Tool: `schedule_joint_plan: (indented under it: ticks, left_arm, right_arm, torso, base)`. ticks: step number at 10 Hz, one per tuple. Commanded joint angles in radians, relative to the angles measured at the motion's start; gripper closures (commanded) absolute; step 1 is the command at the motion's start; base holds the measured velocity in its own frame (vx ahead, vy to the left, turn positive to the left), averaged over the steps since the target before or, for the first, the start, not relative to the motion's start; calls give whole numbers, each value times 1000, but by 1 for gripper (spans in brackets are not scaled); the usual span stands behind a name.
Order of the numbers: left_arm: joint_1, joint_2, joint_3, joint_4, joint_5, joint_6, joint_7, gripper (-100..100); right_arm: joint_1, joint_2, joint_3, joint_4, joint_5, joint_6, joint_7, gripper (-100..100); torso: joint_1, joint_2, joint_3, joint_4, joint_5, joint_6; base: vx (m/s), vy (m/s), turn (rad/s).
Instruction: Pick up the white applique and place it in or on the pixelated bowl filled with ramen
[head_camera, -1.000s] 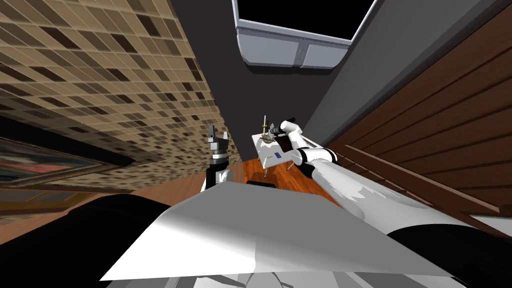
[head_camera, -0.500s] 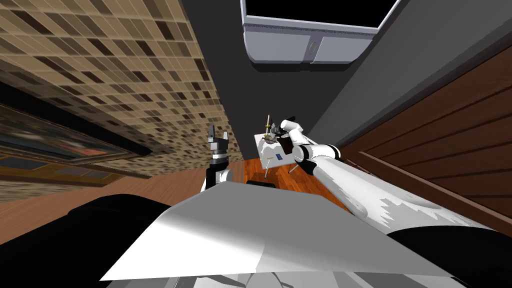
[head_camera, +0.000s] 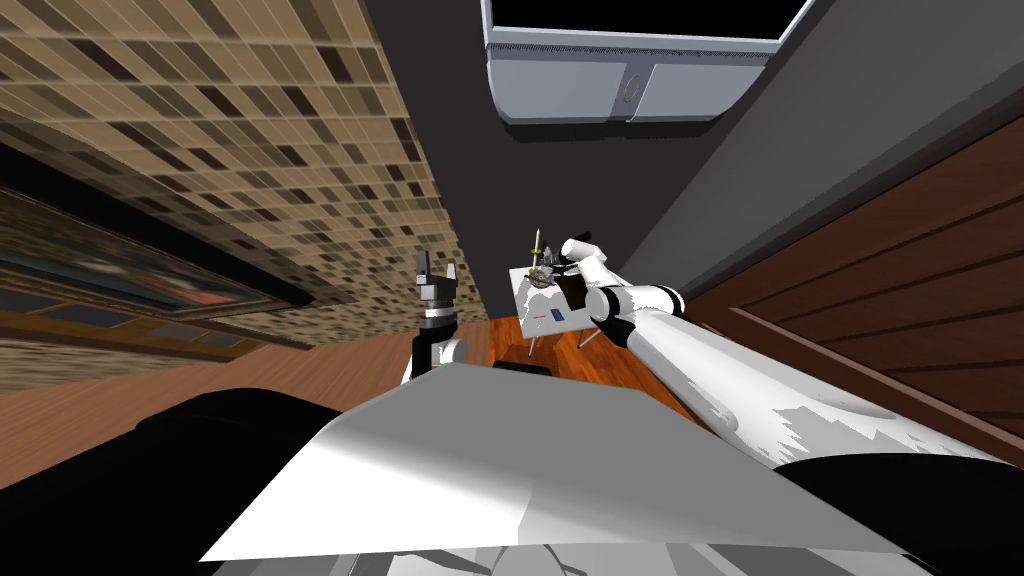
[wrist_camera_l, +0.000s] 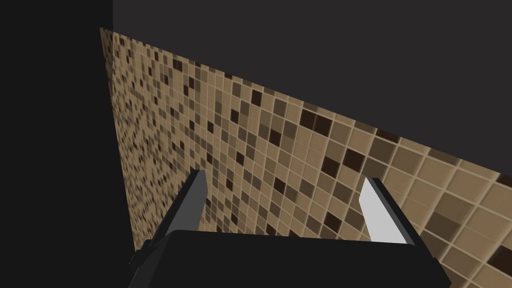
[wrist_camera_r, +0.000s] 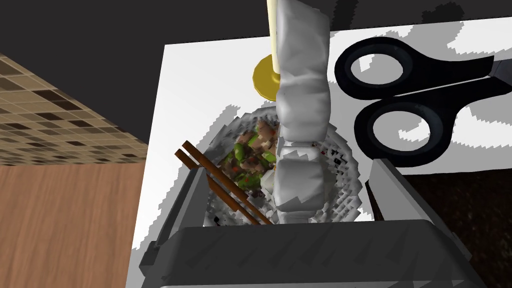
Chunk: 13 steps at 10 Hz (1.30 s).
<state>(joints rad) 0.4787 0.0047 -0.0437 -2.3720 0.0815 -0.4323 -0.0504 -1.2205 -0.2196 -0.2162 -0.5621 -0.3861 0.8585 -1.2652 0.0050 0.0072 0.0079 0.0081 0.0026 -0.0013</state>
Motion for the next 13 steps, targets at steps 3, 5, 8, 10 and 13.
schedule_joint_plan:
  ticks: [3,5,8,10,13]
  left_arm:
    - [0,0,0,0,0,0,0,0]
    - [0,0,0,0,0,0,0,0]
    - [0,0,0,0,0,0,0,0]
    - [0,0,0,0,0,0,0,0]
    - [0,0,0,0,0,0,0,0]
  right_arm:
    - [0,0,0,0,0,0,0,-100]
    - [-19,-19,-21,34,-9,3,34,-100]
    - [-38,-38,-42,69,-18,7,68,-100]
    - [-57,-57,-64,103,-27,10,102,-100]
    - [-95,-94,-106,172,-46,17,170,-100]
  torso:
    - [0,0,0,0,0,0]
    - [0,0,0,0,0,0]
    - [5,-1,-1,0,1,0]
    - [3,0,0,0,1,0]
    - [4,-1,0,0,1,0]
  base:
    - [0,0,0]
    - [7,20,-24]
    - [19,65,-32]
    - [0,40,-34]
    - [20,59,-34]
